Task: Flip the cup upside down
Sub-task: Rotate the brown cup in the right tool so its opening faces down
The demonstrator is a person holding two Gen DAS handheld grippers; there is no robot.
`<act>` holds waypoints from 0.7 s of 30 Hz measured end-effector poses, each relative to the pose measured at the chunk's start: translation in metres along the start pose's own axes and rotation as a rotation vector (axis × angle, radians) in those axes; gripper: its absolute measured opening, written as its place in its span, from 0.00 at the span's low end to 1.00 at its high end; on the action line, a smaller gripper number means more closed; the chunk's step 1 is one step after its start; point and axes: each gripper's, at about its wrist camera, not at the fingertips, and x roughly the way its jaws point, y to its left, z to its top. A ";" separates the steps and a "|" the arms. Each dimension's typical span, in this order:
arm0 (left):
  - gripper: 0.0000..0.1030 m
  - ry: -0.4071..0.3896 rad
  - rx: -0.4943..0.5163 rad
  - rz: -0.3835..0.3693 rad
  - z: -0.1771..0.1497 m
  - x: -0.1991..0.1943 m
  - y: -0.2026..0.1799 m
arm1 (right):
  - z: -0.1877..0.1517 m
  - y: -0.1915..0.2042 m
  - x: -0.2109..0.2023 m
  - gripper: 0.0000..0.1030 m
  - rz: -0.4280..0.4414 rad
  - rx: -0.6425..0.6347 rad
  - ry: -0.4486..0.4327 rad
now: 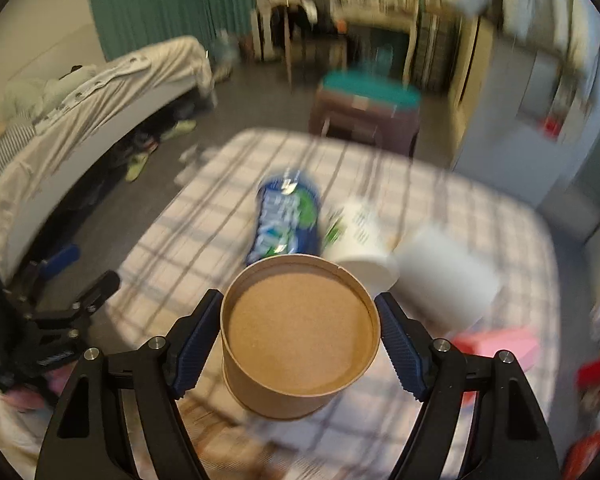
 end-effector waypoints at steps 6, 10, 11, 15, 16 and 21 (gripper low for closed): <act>1.00 -0.027 -0.011 -0.013 0.003 -0.003 -0.016 | -0.014 0.008 -0.018 0.74 -0.165 -0.087 -0.217; 1.00 -0.023 -0.011 -0.004 0.003 0.000 -0.029 | -0.021 -0.003 -0.021 0.74 -0.165 -0.023 -0.296; 1.00 -0.020 -0.009 -0.001 0.003 0.002 -0.033 | -0.021 -0.004 -0.018 0.74 -0.162 -0.018 -0.298; 1.00 -0.008 0.010 0.011 0.001 0.006 -0.047 | -0.026 -0.012 -0.008 0.74 -0.138 0.008 -0.295; 1.00 -0.008 0.016 0.014 0.001 0.006 -0.050 | -0.026 -0.014 -0.007 0.74 -0.131 0.011 -0.295; 1.00 -0.001 0.028 0.024 0.000 0.011 -0.064 | -0.030 -0.025 0.002 0.74 -0.105 0.034 -0.284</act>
